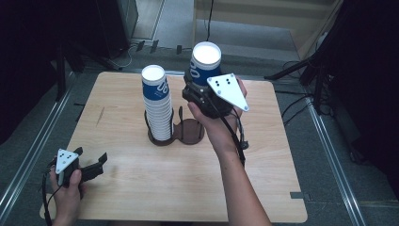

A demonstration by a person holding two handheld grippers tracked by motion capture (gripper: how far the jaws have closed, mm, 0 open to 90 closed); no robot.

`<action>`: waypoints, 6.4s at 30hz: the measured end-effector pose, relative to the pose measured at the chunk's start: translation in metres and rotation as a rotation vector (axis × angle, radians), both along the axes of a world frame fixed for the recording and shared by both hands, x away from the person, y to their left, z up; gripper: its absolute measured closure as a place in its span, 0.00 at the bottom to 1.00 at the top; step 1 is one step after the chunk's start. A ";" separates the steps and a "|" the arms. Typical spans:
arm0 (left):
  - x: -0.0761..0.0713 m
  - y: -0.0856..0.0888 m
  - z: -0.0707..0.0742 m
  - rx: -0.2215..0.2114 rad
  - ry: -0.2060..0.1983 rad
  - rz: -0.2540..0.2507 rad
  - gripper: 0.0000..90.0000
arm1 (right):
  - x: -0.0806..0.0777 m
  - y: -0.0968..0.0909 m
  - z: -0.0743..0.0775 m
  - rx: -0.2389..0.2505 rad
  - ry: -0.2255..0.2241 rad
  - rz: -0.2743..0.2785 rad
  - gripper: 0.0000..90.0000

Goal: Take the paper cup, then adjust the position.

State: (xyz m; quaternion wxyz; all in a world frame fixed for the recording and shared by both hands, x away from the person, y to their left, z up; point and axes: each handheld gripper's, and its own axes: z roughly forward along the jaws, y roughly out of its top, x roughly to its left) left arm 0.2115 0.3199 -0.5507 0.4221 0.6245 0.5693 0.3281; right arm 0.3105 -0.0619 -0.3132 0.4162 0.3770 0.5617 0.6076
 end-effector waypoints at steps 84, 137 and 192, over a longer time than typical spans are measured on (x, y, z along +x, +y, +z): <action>0.012 -0.059 0.052 -0.005 -0.060 -0.158 0.09 | -0.061 -0.043 -0.155 -0.047 0.195 -0.004 0.22; -0.003 -0.139 0.095 -0.071 -0.076 -0.609 0.10 | -0.093 0.025 -0.199 -0.285 0.201 0.134 0.22; -0.004 -0.152 0.092 -0.038 0.025 -0.745 0.28 | -0.118 0.055 -0.211 -0.640 -0.056 0.207 0.21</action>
